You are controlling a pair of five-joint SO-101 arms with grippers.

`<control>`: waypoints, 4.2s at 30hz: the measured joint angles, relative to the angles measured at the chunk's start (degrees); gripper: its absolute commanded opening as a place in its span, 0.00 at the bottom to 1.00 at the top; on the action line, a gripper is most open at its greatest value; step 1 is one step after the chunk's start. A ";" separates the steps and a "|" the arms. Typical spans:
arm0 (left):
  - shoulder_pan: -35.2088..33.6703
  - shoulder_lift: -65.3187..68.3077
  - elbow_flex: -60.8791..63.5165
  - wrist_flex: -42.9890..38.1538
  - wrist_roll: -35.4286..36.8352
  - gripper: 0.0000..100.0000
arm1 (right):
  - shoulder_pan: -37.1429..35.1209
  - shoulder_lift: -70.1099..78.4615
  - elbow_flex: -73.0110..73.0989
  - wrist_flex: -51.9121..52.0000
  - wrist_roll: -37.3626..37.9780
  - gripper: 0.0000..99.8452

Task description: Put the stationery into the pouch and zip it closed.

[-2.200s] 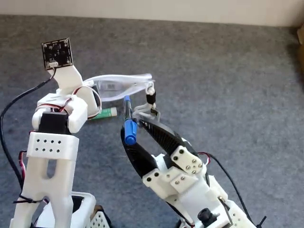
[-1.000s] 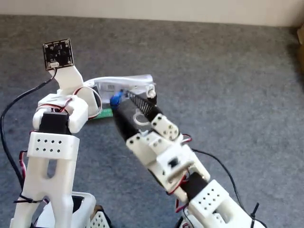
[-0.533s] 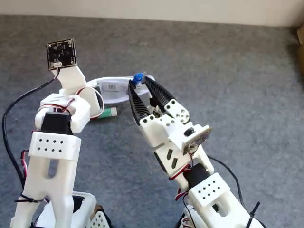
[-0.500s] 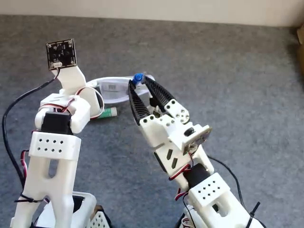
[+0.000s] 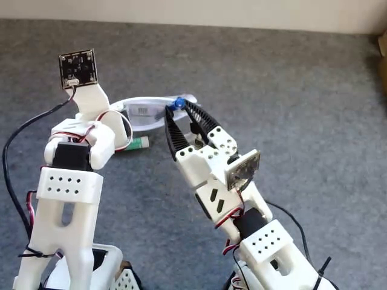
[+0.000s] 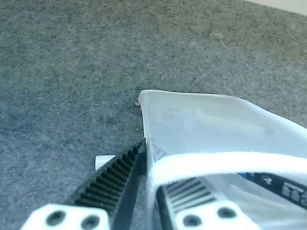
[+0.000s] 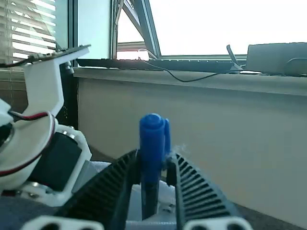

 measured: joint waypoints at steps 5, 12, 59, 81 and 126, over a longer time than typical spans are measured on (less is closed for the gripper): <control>0.00 0.00 0.00 0.00 0.00 0.01 | 0.00 0.00 0.00 0.00 0.00 0.08; -0.18 0.00 0.00 0.00 0.00 0.01 | -0.18 0.00 0.00 0.88 -0.18 0.08; -3.87 0.00 0.00 0.00 0.00 0.01 | -6.15 -5.89 -11.87 33.41 -1.05 0.16; -12.04 0.35 0.09 0.09 6.86 0.01 | -15.74 -1.32 -12.04 40.53 -1.05 0.16; -12.31 0.70 0.09 0.09 6.95 0.01 | -9.23 63.21 -36.22 26.02 20.92 0.17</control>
